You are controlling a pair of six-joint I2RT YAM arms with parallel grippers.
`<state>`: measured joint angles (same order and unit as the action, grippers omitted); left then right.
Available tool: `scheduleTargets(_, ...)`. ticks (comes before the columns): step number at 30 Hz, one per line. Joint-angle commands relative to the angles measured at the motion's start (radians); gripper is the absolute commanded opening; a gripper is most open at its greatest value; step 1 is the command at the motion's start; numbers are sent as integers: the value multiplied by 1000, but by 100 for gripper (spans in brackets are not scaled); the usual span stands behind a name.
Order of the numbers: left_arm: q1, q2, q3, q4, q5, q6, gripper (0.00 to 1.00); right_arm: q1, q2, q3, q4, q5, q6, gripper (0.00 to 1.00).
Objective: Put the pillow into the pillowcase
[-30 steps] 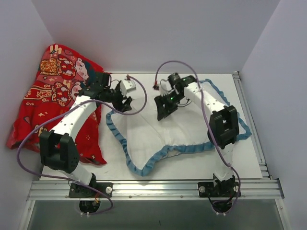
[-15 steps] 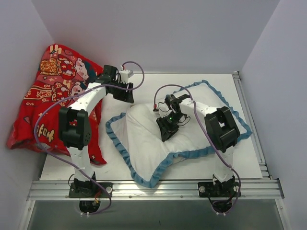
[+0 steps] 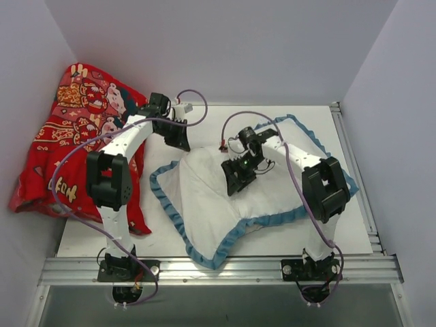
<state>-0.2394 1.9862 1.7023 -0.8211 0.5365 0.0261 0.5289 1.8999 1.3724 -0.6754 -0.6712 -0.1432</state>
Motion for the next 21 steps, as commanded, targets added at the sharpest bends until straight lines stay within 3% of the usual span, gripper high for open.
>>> scheduleTargets(1, -41, 8, 152, -1, 163, 15, 0, -70, -87, 163, -58, -76, 28, 54)
scheduleTargets(6, -74, -12, 298, 2, 233, 46, 0, -165, 57, 614, -27, -134, 285, 54)
scheduleTargets(9, -92, -33, 310, 16, 267, 69, 0, -164, 148, 715, 37, -125, 388, 52)
scheduleTargets(12, -100, -36, 339, 53, 260, 52, 0, -132, 175, 688, 60, -136, 425, 46)
scheduleTargets(15, -107, -7, 442, 76, 206, 32, 0, -75, 150, 521, 63, -168, 410, 38)
scheduleTargets(18, -110, 34, 549, 74, 224, 32, 0, -15, 145, 375, 111, -142, 404, 38)
scheduleTargets(21, -120, 46, 596, 68, 249, 35, 0, -12, 221, 335, 217, -131, 513, 38)
